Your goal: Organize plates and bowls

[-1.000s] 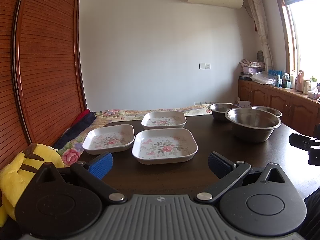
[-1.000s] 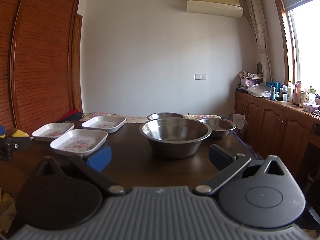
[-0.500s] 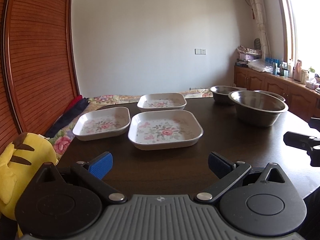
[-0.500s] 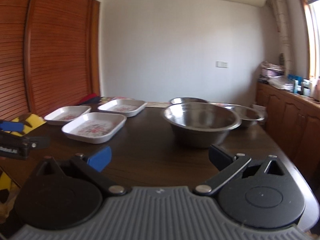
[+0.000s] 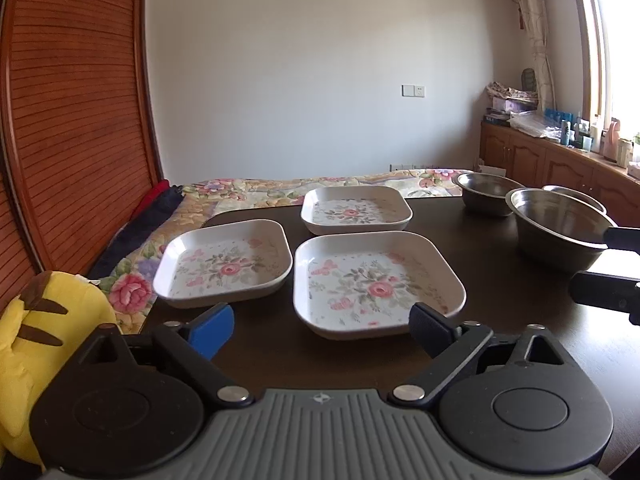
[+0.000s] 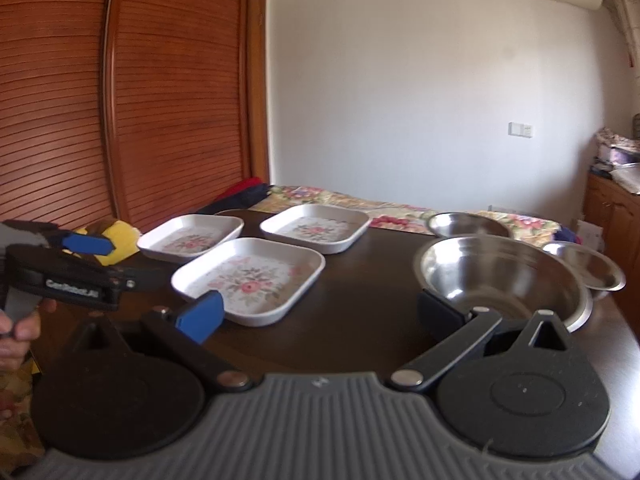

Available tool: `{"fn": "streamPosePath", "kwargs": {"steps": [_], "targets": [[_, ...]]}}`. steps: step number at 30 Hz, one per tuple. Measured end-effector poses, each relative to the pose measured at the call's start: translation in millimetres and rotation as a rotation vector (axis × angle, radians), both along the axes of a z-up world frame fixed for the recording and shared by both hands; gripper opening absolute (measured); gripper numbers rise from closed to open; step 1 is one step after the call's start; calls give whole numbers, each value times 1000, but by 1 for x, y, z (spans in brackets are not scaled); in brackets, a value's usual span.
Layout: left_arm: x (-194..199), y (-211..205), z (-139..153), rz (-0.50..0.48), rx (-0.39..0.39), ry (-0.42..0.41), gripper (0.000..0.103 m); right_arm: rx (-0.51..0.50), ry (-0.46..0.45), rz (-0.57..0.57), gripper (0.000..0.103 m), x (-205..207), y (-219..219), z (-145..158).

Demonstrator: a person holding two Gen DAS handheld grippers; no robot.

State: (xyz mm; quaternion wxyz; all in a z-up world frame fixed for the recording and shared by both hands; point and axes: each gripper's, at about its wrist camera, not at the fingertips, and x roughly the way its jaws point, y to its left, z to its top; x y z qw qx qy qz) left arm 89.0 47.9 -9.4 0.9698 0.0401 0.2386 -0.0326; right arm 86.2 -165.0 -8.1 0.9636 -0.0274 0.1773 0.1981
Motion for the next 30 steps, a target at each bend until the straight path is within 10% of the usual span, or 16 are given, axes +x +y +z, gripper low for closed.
{"fn": "streamPosePath", "kwargs": {"steps": [30], "targets": [[84,40,-21,-43,-160,152,34,-55,240,123,44,103,47,-22]]}}
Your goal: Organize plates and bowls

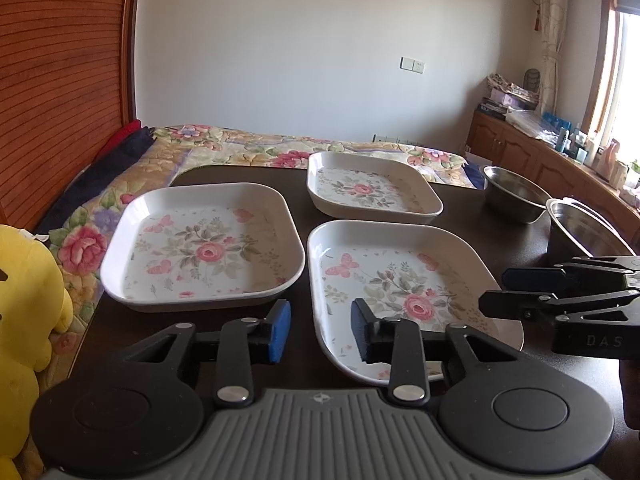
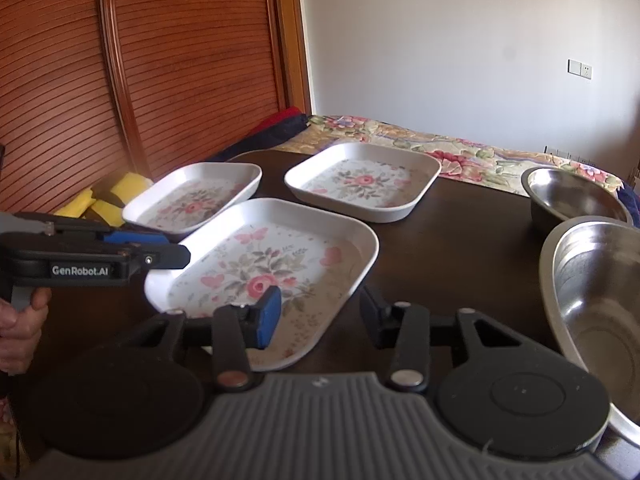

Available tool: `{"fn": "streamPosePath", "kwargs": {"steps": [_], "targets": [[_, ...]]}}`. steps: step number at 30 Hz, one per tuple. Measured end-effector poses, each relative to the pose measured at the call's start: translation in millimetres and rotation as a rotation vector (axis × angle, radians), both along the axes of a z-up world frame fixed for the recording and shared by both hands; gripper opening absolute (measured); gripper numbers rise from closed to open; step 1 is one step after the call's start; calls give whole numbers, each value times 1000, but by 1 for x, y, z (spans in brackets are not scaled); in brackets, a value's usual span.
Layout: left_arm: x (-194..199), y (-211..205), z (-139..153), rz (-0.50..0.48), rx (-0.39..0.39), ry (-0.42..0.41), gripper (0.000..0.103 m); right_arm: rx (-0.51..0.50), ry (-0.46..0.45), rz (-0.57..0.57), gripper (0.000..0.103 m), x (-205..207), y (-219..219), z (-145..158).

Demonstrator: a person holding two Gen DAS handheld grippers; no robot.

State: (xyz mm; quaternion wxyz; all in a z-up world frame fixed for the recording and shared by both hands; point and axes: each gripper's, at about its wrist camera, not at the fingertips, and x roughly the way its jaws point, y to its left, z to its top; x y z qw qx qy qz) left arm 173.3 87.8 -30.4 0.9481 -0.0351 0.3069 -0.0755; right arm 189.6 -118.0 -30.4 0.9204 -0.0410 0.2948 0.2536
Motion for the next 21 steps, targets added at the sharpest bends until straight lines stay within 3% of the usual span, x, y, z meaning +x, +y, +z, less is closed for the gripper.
{"fn": "streamPosePath", "kwargs": {"steps": [10,21], "targets": [[6,-1,-5,-12,-8,31,22,9,29,-7,30,7,0,-4],[10,-4,-9,1,-3,48,19,30,59,1,22,9,-6,-10]]}}
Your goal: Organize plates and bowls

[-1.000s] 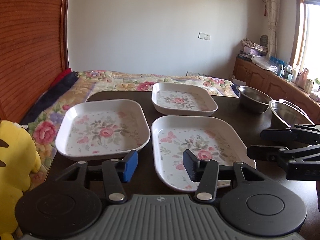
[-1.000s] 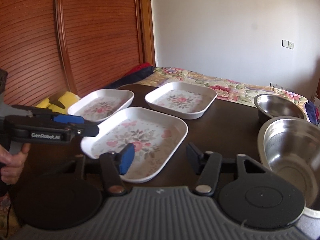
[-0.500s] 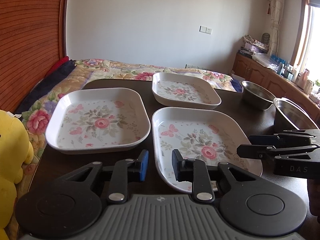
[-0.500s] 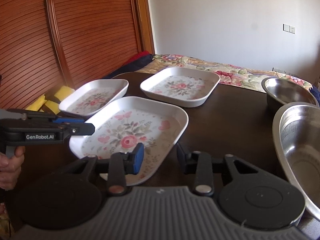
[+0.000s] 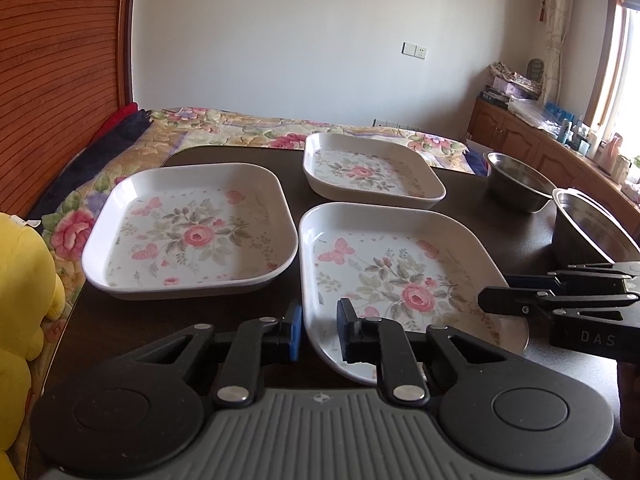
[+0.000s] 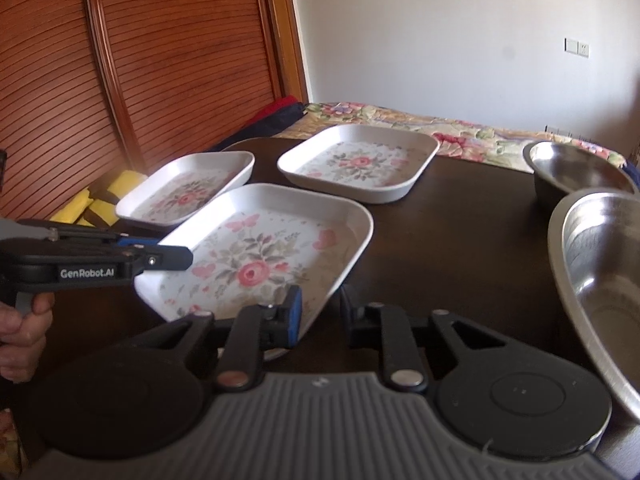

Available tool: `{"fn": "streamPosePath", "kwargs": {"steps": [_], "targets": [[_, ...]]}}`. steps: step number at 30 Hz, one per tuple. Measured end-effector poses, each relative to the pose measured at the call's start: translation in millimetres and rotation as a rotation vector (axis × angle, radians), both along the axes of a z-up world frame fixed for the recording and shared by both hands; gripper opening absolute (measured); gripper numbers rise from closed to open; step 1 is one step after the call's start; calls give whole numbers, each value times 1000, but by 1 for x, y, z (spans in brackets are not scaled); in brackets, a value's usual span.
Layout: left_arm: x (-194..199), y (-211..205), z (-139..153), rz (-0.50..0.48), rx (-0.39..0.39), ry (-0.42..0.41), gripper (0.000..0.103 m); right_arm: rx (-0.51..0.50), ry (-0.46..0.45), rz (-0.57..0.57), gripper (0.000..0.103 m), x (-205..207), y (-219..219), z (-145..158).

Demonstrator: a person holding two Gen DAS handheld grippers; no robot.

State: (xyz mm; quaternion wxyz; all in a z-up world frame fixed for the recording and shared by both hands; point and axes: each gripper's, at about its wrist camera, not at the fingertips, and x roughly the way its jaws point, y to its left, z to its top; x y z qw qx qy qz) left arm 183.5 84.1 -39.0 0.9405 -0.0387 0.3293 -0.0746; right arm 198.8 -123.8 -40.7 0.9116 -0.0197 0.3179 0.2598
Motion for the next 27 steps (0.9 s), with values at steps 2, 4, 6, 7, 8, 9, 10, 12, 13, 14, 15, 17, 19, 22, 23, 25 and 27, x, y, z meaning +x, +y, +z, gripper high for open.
{"fn": "streamPosePath", "kwargs": {"steps": [2,4,6,7,8,9,10,12,13,14,15,17,19,22,23,25,27], "targets": [[0,-1,0,5,2,2,19,9,11,5,22,-1,0,-1],[-1,-3,1,7,2,6,18,10,9,8,22,-2,-1,-1],[-3,-3,1,13,-10,11,17,19,16,12,21,-3,-4,-1],[-5,-4,2,18,-11,14,16,23,17,14,21,-3,-6,0],[-7,-5,3,22,-13,18,16,25,14,17,21,-5,-9,0],[-9,-6,4,23,-16,19,16,26,7,18,20,-7,-11,1],[-11,-9,5,24,-14,17,16,30,-2,19,20,-9,-14,2],[-17,-15,8,26,3,7,16,42,-20,23,20,-13,-20,4],[-19,-19,9,26,11,2,16,49,-27,23,20,-15,-23,5],[-22,-23,10,27,19,-2,16,56,-34,25,20,-17,-27,6],[-25,-27,12,29,24,-4,16,64,-39,27,20,-19,-31,6],[-32,-36,15,35,39,-8,16,67,-53,36,20,-23,-38,7],[-40,-43,18,47,62,-17,16,41,-78,68,20,-28,-40,8],[-55,-47,23,77,51,-31,16,35,-84,107,20,-32,-45,13],[-61,-48,25,83,47,-38,16,30,-81,117,20,-33,-45,13],[-72,-48,27,95,41,-53,16,25,-77,137,20,-38,-45,15],[-82,-47,29,105,24,-60,16,19,-72,146,20,-45,-43,17]]}}
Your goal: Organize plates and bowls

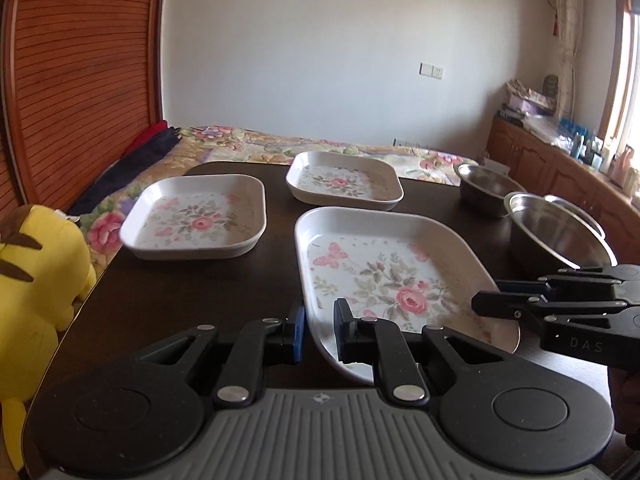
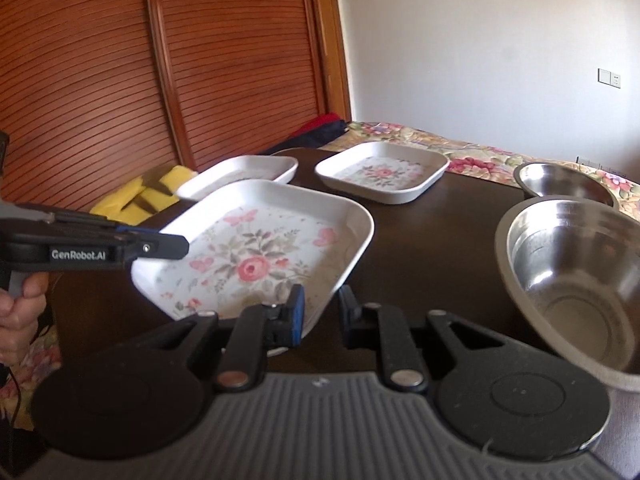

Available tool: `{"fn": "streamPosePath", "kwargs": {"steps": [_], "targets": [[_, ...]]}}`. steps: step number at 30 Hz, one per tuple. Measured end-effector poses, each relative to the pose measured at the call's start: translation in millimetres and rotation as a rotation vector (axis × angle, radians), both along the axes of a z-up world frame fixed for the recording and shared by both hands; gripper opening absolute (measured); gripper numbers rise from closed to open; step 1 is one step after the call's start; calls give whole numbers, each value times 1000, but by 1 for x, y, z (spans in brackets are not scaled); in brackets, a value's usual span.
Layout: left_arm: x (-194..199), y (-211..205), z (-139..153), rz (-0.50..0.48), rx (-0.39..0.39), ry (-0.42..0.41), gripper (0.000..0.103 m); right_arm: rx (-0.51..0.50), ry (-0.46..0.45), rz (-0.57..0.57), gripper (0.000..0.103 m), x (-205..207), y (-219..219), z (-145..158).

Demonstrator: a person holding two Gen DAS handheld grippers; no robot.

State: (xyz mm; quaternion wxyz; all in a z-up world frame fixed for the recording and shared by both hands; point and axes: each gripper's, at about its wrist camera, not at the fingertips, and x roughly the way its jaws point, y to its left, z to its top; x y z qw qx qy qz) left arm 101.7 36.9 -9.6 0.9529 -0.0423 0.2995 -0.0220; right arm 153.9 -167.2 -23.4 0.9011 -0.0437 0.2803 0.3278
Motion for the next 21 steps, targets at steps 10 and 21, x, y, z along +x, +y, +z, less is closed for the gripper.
{"fn": "streamPosePath", "kwargs": {"steps": [10,21], "targets": [[-40,19,7,-58,-26,-47,16,-12,-24,-28,20,-45,15,3],[-57,22,-15,-154,-64,-19,16,-29,-13,-135,20,-81,11,-6]]}}
